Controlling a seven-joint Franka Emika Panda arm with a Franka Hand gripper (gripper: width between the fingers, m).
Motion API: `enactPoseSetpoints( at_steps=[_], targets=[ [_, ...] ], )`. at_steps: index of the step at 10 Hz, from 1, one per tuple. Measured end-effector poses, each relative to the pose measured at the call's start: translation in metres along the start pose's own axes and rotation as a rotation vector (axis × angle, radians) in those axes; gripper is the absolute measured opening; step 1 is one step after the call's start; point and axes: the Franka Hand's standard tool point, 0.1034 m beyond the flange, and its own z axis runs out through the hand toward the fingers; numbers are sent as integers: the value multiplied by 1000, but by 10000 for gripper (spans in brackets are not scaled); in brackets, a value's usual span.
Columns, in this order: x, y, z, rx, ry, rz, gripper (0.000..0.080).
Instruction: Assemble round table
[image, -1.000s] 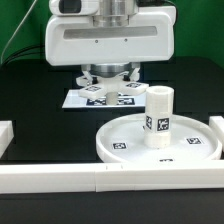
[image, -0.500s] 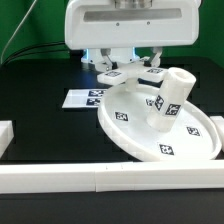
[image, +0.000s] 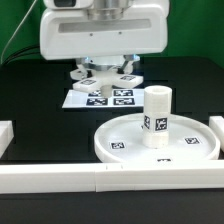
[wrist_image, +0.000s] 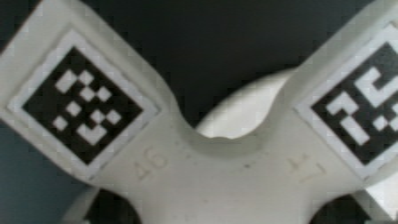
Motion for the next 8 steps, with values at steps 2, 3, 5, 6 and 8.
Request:
enactPoseSetpoints(
  at_steps=[2,3,5,6,8],
  targets=[
    [12,-13,-18,14,-21,16,446],
    [27,-24,-33,18,-24,20,446],
    [49,-43,-52,-1,-13,59,446],
    [48,-44,-49,5,-12,30,446],
    [47,-42,-48,5,-15,33,446]
  ],
)
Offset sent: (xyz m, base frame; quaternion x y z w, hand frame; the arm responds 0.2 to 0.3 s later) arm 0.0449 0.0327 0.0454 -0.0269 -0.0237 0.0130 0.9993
